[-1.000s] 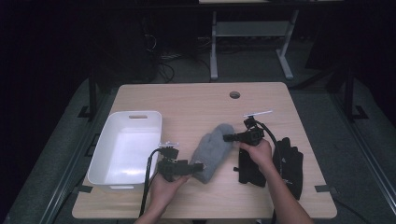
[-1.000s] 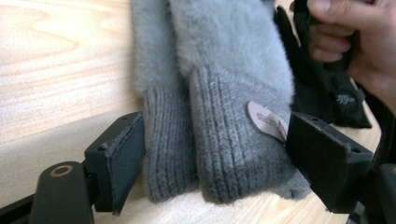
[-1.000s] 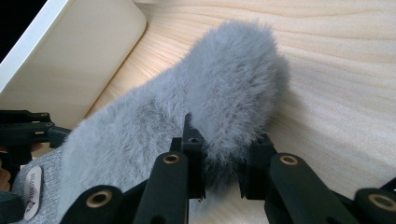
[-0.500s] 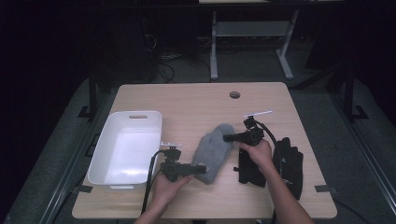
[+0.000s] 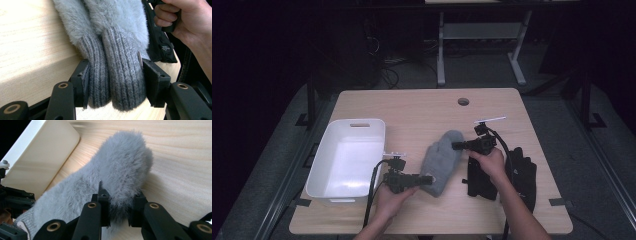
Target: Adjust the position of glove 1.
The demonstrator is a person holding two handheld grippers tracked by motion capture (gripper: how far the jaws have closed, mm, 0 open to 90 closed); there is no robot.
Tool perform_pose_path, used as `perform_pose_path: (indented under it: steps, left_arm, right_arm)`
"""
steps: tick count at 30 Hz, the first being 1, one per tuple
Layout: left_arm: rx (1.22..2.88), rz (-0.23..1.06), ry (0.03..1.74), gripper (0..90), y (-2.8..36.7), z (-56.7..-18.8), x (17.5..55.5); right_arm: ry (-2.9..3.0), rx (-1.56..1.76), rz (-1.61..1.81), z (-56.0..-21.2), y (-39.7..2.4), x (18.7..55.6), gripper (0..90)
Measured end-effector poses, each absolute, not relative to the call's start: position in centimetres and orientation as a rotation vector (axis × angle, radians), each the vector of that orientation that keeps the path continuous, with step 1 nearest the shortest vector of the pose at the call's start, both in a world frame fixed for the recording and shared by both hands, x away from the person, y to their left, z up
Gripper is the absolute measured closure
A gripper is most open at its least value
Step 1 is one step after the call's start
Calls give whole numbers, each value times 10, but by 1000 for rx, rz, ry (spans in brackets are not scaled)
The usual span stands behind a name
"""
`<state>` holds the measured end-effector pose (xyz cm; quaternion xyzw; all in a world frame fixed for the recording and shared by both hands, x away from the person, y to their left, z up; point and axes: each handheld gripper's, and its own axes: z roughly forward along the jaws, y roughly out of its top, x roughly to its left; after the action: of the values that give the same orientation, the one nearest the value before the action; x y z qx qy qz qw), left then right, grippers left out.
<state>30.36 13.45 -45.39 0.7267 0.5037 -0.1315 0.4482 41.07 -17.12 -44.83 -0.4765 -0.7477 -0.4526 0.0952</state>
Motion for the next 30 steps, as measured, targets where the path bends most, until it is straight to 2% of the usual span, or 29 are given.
perform_pose_path:
  steps: [21, 30]
  left_arm:
    - [1792, -256, 1185, 454, 136, -426, 297]
    - [1790, -218, 1145, 453, 140, -405, 295]
  right_arm:
    - [-2163, -1408, -1448, -420, -174, 404, 759]
    - [-2183, -1368, -1512, -390, -170, 404, 758]
